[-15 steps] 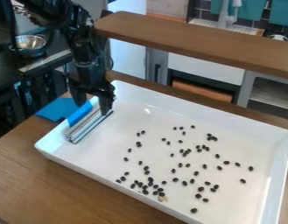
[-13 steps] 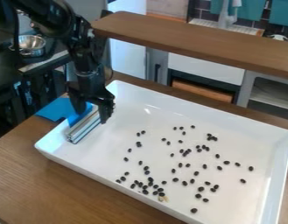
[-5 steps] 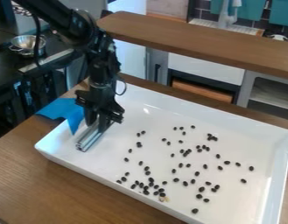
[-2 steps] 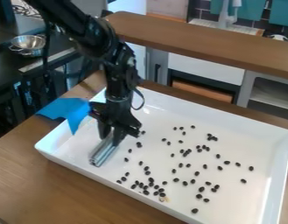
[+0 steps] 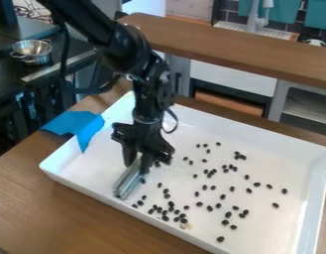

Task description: Sweep into pile

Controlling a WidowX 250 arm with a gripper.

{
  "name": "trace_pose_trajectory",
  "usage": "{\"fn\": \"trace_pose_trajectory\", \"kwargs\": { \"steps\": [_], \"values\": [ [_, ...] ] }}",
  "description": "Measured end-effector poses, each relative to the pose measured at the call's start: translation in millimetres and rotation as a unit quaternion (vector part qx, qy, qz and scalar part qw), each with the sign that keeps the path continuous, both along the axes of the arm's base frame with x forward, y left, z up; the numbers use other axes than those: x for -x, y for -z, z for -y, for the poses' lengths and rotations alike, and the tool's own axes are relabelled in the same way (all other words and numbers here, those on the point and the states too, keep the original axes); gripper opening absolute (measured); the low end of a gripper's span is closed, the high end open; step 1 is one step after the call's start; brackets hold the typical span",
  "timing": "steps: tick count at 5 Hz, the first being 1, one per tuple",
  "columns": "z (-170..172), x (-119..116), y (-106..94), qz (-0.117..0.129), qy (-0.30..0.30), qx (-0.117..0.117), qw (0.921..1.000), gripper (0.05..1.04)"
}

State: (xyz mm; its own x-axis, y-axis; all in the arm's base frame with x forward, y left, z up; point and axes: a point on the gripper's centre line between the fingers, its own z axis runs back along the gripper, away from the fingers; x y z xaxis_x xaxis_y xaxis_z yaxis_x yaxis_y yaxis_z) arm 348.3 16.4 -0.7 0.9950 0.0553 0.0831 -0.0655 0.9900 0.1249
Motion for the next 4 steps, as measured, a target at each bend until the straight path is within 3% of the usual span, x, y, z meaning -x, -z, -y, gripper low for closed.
{"fn": "trace_pose_trajectory", "kwargs": {
  "steps": [1, 4],
  "values": [
    [17, 5, -0.5, -0.010, 0.003, -0.001, 0.9999, 0.348],
    [72, 17, -1.3, -0.005, 0.045, -0.003, 0.9990, 0.347]
  ]
}}
